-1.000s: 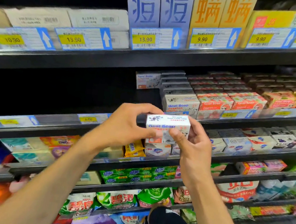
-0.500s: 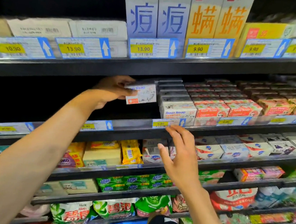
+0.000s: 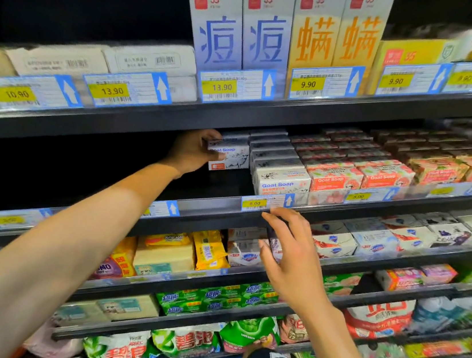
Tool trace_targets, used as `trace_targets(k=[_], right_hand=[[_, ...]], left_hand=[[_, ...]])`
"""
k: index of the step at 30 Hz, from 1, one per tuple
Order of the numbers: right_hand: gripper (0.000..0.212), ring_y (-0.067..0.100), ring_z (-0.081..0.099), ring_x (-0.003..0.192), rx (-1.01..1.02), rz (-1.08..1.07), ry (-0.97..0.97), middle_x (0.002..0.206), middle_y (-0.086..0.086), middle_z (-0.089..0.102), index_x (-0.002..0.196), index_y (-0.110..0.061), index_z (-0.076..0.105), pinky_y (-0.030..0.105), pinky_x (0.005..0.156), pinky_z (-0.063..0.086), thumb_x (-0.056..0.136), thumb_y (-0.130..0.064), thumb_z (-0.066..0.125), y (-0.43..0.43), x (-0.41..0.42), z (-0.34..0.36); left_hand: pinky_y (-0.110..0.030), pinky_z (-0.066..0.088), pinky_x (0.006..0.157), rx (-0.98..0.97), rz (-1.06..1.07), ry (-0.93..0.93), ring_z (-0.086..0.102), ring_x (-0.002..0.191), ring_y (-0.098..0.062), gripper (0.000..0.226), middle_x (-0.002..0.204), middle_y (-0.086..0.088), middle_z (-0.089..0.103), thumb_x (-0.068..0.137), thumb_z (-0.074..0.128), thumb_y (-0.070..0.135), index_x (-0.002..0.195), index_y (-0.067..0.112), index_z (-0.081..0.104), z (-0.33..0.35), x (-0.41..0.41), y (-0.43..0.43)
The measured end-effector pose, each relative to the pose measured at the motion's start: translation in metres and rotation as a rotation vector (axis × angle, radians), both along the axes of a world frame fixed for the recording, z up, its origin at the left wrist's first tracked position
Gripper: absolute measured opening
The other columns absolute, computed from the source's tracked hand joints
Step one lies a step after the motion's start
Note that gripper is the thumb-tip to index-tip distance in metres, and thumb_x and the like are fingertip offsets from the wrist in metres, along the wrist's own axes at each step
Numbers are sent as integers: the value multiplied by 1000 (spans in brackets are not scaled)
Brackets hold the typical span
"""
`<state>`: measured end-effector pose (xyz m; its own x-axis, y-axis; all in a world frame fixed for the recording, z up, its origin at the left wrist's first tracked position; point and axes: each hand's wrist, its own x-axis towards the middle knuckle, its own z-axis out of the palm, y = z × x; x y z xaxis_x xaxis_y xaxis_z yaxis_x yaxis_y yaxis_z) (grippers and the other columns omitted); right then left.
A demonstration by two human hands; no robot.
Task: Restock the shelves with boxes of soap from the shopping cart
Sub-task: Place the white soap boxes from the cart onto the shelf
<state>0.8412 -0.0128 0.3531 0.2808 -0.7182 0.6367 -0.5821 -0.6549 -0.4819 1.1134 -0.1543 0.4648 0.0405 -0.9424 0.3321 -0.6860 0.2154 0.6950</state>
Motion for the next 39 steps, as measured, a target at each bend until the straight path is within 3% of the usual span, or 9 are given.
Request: trace_targets(k=[3, 7, 14, 20, 24, 27, 31, 35, 39], right_hand=[[48, 21, 42, 139, 16, 5, 7, 145, -1, 49, 142, -13, 56, 38, 113, 41, 95, -18, 67, 1, -2, 0], [48, 19, 39, 142, 27, 13, 13, 146, -2, 48, 142, -13, 56, 36, 115, 39, 95, -17, 68, 3, -4, 1], [48, 17, 38, 143, 37, 4, 17, 147, -4, 47, 142, -15, 56, 32, 116, 38, 95, -16, 68, 2, -3, 2], [52, 17, 38, 142, 27, -11, 33, 147, -3, 47, 143, -14, 54, 31, 117, 36, 93, -15, 69, 3, -3, 2], [54, 16, 36, 144, 25, -15, 64, 148, -3, 46, 145, -13, 52, 30, 118, 35, 93, -16, 68, 4, -3, 2], [56, 20, 36, 146, 7, -26, 147, 150, 0, 45, 147, -13, 50, 36, 119, 37, 93, -17, 67, 6, -6, 5], [56, 28, 40, 142, -17, -85, 267, 149, 4, 47, 146, -11, 50, 45, 116, 40, 93, -22, 65, 14, -11, 15], [55, 26, 43, 138, 28, -147, 323, 145, 5, 49, 145, -11, 50, 44, 114, 43, 95, -32, 62, 37, -22, 35], [59, 27, 41, 140, 137, -211, 409, 147, 6, 48, 146, -13, 48, 46, 116, 40, 96, -44, 58, 77, -42, 45]], left_hand=[[-20, 46, 87, -43, 27, -58, 59, 95, -16, 44, 105, -2, 63, 77, 86, 10, 117, 5, 67, -1, -2, -3], [-20, 42, 85, -43, 42, -66, 58, 93, -15, 39, 104, -4, 65, 77, 85, 11, 112, 6, 69, 0, -3, -7], [-32, 51, 91, -47, 56, -75, 65, 97, -23, 36, 100, -2, 66, 76, 87, 13, 107, 8, 69, -3, -1, -13], [-39, 54, 93, -59, 45, -105, 66, 96, -24, 30, 98, -1, 67, 76, 87, 16, 97, 20, 66, -3, -2, -12], [-41, 52, 97, -36, 40, -133, 66, 103, -26, 35, 107, -4, 69, 77, 86, 21, 106, 15, 67, -1, 0, -9], [-35, 47, 101, -11, 43, -330, 61, 115, -26, 47, 125, -7, 66, 83, 81, 23, 125, 12, 63, 7, -4, 8], [-35, 39, 112, 57, 33, -543, 47, 134, -26, 55, 149, -4, 46, 94, 67, 35, 144, 22, 50, 18, -11, 54], [-41, 49, 102, 65, 82, -604, 52, 127, -26, 48, 143, 0, 51, 100, 52, 45, 145, 29, 47, 29, -25, 120], [-42, 51, 97, -199, 68, -780, 56, 118, -25, 43, 129, -4, 63, 93, 61, 33, 132, 17, 61, 30, -54, 195]])
